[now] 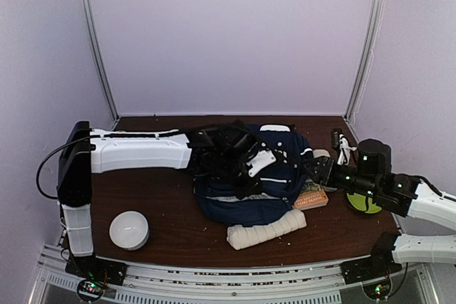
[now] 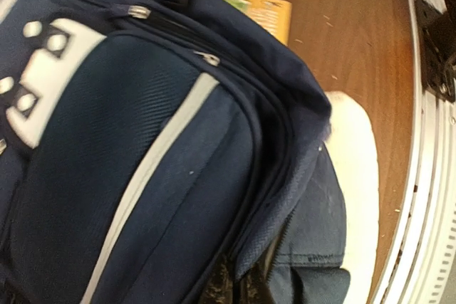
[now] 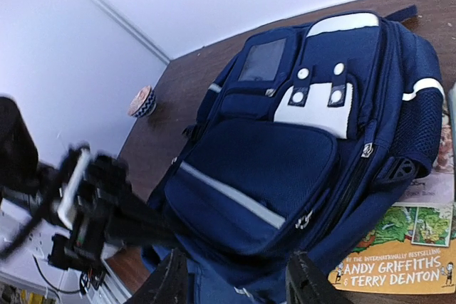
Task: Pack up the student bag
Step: Unzip the student bag at the center of the board.
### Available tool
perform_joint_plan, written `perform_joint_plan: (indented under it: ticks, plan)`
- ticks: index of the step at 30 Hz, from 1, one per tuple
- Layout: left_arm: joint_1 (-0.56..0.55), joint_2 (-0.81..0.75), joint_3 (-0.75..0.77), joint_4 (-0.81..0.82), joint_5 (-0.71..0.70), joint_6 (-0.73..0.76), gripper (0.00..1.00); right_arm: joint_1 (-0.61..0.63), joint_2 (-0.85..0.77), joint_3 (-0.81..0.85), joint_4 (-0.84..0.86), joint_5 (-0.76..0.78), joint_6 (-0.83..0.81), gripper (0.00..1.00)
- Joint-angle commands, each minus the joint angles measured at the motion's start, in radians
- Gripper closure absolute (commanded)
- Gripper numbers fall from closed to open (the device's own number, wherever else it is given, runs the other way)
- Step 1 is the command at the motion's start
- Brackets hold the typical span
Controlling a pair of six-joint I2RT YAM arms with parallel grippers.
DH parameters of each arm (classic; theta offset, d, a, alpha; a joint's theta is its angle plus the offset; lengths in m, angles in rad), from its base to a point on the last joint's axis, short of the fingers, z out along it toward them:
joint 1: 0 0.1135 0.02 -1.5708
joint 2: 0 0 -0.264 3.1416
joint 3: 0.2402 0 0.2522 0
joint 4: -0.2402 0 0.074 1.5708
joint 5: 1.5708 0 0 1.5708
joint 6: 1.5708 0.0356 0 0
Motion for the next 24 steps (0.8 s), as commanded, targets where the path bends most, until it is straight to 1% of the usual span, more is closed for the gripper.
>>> perform_joint_plan:
  ticks: [1,6,12,16,24]
  plan:
    - [0.063,-0.137,-0.051,0.063,-0.08,-0.052,1.0,0.042,0.046,0.012,0.072,-0.097,-0.105,0.53]
    - [0.063,-0.194,-0.094,0.061,-0.099,-0.058,1.0,0.089,0.119,-0.016,0.158,-0.155,-0.109,0.54]
    - [0.063,-0.22,-0.096,0.058,-0.086,-0.078,1.0,0.159,0.233,-0.003,0.209,-0.15,-0.113,0.56]
    - [0.063,-0.234,-0.083,0.057,-0.081,-0.084,1.0,0.164,0.282,-0.013,0.285,-0.112,-0.063,0.56]
    - [0.063,-0.267,-0.09,0.048,-0.087,-0.084,1.0,0.165,0.351,-0.009,0.334,-0.073,-0.023,0.55]
